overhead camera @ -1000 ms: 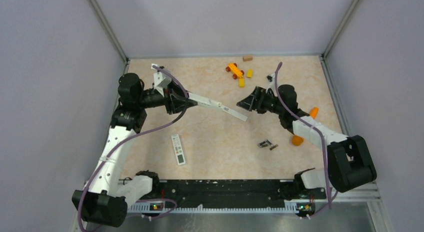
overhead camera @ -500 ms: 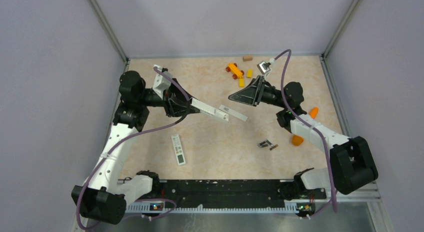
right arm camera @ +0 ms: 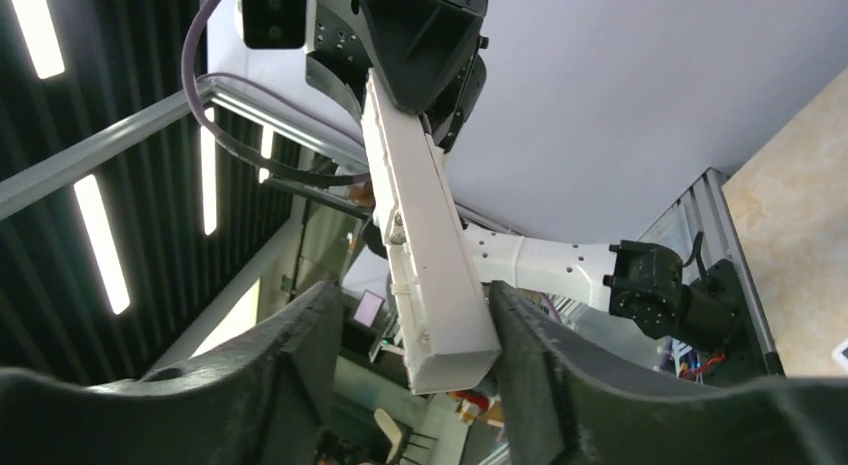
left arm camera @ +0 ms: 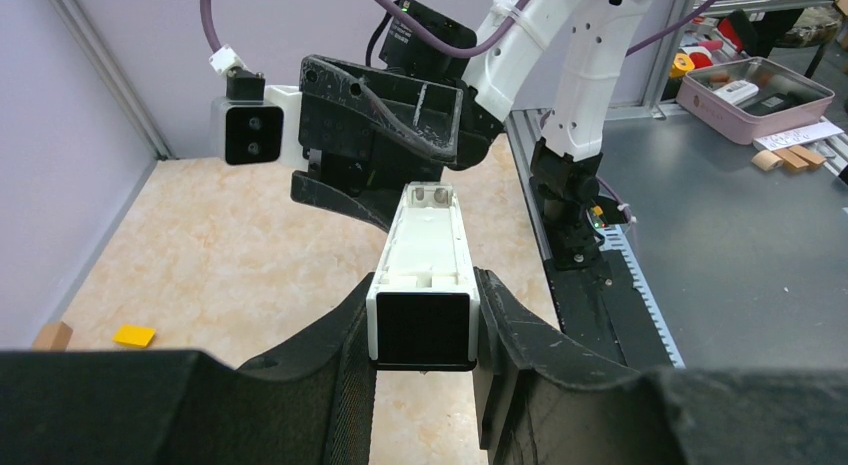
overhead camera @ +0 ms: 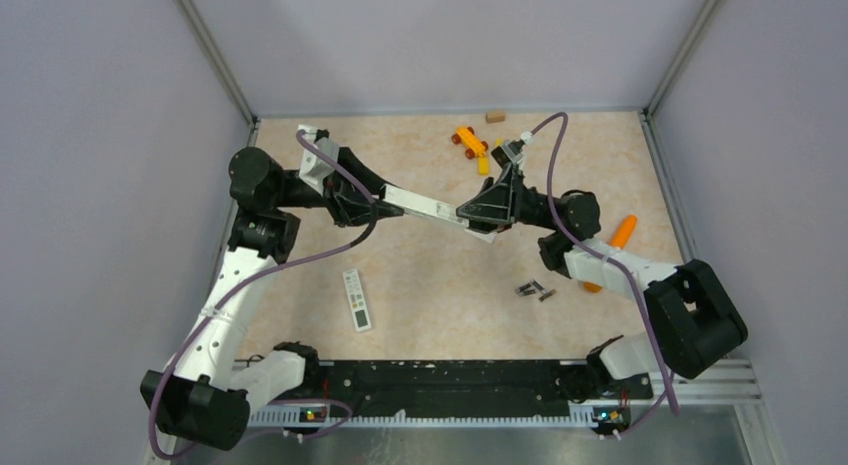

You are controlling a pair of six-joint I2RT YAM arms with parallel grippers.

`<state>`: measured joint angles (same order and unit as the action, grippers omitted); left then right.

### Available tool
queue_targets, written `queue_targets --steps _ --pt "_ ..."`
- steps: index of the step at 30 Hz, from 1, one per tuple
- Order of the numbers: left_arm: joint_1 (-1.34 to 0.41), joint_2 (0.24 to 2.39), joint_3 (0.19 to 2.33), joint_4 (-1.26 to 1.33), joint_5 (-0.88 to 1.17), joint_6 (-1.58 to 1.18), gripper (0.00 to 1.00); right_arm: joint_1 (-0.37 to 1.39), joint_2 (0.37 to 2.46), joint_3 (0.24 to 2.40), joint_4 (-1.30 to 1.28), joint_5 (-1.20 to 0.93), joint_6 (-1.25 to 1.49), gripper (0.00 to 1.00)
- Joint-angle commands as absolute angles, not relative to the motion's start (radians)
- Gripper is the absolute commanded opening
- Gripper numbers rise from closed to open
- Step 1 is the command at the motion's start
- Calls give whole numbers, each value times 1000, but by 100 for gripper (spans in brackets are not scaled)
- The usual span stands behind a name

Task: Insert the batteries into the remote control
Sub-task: Adjust the remote control.

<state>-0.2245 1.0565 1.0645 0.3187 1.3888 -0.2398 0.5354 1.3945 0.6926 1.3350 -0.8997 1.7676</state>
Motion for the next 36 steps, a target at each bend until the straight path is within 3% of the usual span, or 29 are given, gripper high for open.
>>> queue_targets --steps 1,4,5,6,8,9,11,12,16,20,26,33,36 --pt "-229 1052 1068 419 1365 -284 0 558 1363 706 1478 -849 1858 47" --pt "-231 1046 1052 422 1356 -287 0 561 1347 711 1434 -824 1832 28" --pt "-232 1045 1048 421 1349 -290 6 561 1338 714 1416 -820 1822 21" --pt "-232 1041 1045 419 1335 -298 22 561 1330 717 1392 -817 1809 14" --pt "-232 1031 1032 420 1282 -316 64 561 1312 724 1333 -806 1772 6" --pt "-232 1023 1021 420 1245 -323 78 561 1301 728 1303 -798 1747 4" --pt "-232 1002 994 418 1138 -334 95 559 1275 734 1225 -771 1682 2" --pt "-232 991 979 414 1079 -345 98 556 1260 738 1184 -755 1639 2" --pt "-230 947 938 345 776 -469 99 548 1178 763 920 -644 1392 0" --pt "-230 938 910 351 636 -711 99 548 1085 740 873 -470 1224 0" --pt "-257 1006 799 744 621 -1218 99 569 1072 742 877 -355 1143 0" --pt "-344 1025 824 741 549 -1257 92 630 1119 799 784 -326 1054 0" --pt "-358 1027 836 690 523 -1236 85 640 1137 801 797 -327 1054 0"
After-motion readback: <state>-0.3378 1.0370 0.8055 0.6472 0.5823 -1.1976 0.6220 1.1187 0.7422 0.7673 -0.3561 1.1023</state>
